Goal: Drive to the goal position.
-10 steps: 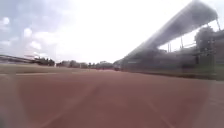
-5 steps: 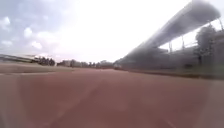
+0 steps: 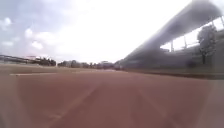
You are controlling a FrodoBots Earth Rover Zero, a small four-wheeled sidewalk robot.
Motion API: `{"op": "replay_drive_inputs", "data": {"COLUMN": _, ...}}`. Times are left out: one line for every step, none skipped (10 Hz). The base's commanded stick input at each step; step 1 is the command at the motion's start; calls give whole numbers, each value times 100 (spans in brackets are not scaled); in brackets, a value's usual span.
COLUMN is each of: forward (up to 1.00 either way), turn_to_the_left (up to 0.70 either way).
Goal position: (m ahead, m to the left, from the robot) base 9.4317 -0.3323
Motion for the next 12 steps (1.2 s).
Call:
{"op": "replay_drive_inputs", "data": {"forward": 70, "turn_to_the_left": 0}}
{"op": "replay_drive_inputs", "data": {"forward": 70, "turn_to_the_left": 0}}
{"op": "replay_drive_inputs", "data": {"forward": 70, "turn_to_the_left": 0}}
{"op": "replay_drive_inputs", "data": {"forward": 70, "turn_to_the_left": 0}}
{"op": "replay_drive_inputs", "data": {"forward": 70, "turn_to_the_left": 0}}
{"op": "replay_drive_inputs", "data": {"forward": 70, "turn_to_the_left": 0}}
{"op": "replay_drive_inputs", "data": {"forward": 70, "turn_to_the_left": 0}}
{"op": "replay_drive_inputs", "data": {"forward": 70, "turn_to_the_left": 0}}
{"op": "replay_drive_inputs", "data": {"forward": 70, "turn_to_the_left": 0}}
{"op": "replay_drive_inputs", "data": {"forward": 70, "turn_to_the_left": 0}}
{"op": "replay_drive_inputs", "data": {"forward": 70, "turn_to_the_left": 0}}
{"op": "replay_drive_inputs", "data": {"forward": 70, "turn_to_the_left": 0}}
